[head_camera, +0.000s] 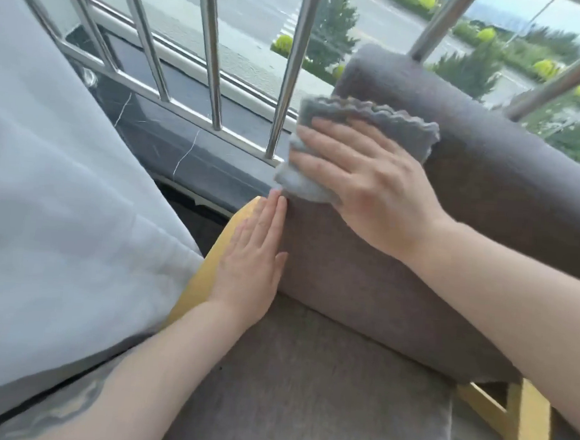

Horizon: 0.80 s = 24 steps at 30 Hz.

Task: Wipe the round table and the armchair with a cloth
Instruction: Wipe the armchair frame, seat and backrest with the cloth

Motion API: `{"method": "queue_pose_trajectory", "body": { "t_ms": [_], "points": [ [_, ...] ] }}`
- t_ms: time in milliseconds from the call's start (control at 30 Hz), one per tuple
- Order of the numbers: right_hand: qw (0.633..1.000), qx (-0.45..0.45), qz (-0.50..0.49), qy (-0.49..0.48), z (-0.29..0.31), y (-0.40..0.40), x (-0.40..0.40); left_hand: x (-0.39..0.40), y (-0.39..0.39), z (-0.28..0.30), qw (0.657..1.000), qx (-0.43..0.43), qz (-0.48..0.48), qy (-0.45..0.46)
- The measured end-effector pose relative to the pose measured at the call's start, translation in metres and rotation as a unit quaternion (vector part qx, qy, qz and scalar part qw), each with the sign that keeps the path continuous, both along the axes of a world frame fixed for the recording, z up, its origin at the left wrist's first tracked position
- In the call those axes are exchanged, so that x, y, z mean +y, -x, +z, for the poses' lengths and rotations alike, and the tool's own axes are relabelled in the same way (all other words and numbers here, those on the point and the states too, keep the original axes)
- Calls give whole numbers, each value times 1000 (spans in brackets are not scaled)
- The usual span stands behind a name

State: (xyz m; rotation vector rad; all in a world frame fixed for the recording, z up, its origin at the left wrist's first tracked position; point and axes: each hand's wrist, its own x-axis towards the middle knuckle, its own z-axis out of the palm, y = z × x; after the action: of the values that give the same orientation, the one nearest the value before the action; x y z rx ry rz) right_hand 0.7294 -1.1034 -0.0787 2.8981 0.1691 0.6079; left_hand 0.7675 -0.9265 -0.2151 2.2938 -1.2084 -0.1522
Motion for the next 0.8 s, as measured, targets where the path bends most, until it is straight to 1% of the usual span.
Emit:
{"method": "queue_pose_trajectory", "body": {
  "t_ms": [33, 100, 200, 267, 300, 367, 433, 467, 500, 567, 600, 633, 667, 700, 767, 800],
  "points": [
    [998, 33, 39, 29, 3, -6, -3, 6, 3, -8, 1000, 13, 1, -15],
    [997, 16, 38, 60, 12, -16, -12, 13, 7, -21, 999, 17, -9, -38],
    [996, -30, -54, 61, 26, -23, -16, 16, 8, -32, 999, -24, -20, -37],
    [990, -26, -111, 77, 20, -32, -5, 18, 5, -38, 998, -43, -14, -46],
    [987, 2, -117, 109, 11, -35, 2, 20, 3, -42, 998, -38, -10, -48],
    [976, 91, -95, 173, -1, -37, 11, 26, 2, -49, 998, -31, -2, -49],
    [964, 157, -81, 196, 13, -41, 13, 31, 0, -52, 997, -45, 3, -58],
    [959, 171, -97, 203, 26, -42, 11, 32, -1, -53, 997, -50, 0, -63],
    [956, 167, -137, 199, 39, -44, 6, 32, -2, -53, 996, -52, -3, -70],
    [952, 105, -245, 148, 55, -51, 2, 33, -3, -53, 995, -51, 5, -83],
    [946, 91, -284, 128, 56, -59, 9, 33, -3, -53, 995, -51, 14, -86],
    [942, 101, -288, 140, 51, -67, 19, 33, -4, -53, 995, -50, 19, -89],
    [935, 149, -272, 175, 39, -73, 28, 33, -4, -52, 994, -48, 18, -93],
    [925, 216, -229, 215, 22, -77, 37, 34, -5, -52, 994, -49, 15, -97],
    [894, 357, -171, 208, 2, -80, 55, 35, -5, -52, 993, -54, 11, -100],
    [885, 391, -160, 196, 9, -79, 56, 35, -5, -51, 994, -53, 10, -100]
  ]
}}
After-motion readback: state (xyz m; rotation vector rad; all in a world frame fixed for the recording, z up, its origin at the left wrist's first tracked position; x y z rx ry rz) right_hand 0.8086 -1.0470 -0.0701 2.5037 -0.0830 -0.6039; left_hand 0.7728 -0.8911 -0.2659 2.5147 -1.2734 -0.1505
